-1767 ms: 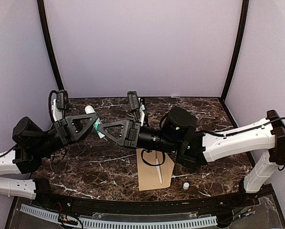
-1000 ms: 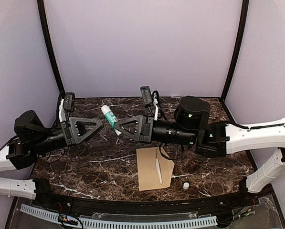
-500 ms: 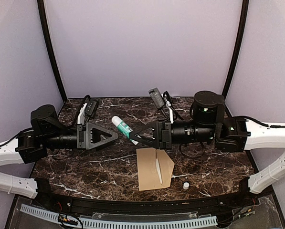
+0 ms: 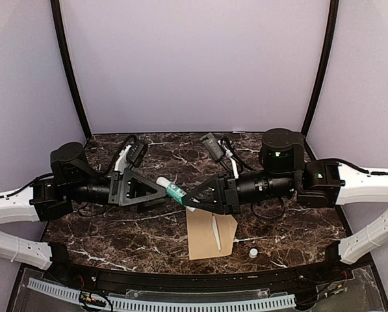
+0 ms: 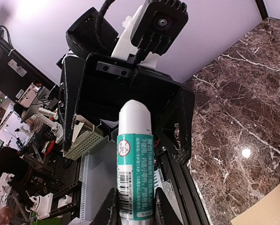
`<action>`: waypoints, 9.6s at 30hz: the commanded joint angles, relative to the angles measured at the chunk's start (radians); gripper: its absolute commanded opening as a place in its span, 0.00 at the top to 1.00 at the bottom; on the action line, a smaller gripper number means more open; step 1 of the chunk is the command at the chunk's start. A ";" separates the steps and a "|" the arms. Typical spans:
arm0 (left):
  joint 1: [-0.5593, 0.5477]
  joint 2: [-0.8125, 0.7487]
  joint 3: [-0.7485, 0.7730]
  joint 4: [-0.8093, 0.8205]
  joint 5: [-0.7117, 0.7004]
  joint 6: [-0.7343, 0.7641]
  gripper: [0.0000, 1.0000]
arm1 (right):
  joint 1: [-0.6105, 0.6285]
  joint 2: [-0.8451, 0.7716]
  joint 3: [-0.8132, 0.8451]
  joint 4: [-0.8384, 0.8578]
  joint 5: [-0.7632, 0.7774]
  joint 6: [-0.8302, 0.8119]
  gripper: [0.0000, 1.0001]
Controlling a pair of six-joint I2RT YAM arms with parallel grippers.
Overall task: Place the letter into the envelope and seal it
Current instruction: Unscrew the solid glue, then paint the envelope at the center of the board.
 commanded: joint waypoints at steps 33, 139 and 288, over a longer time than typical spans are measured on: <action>0.005 0.076 0.045 0.008 0.064 0.008 0.76 | -0.005 0.071 0.106 -0.150 -0.062 -0.086 1.00; 0.058 0.065 0.177 -0.388 -0.290 0.230 0.12 | 0.057 -0.163 -0.122 -0.229 0.739 0.174 0.96; 0.067 1.154 0.602 -0.581 -0.244 0.835 0.98 | -0.015 0.414 -0.170 -0.257 0.757 0.471 1.00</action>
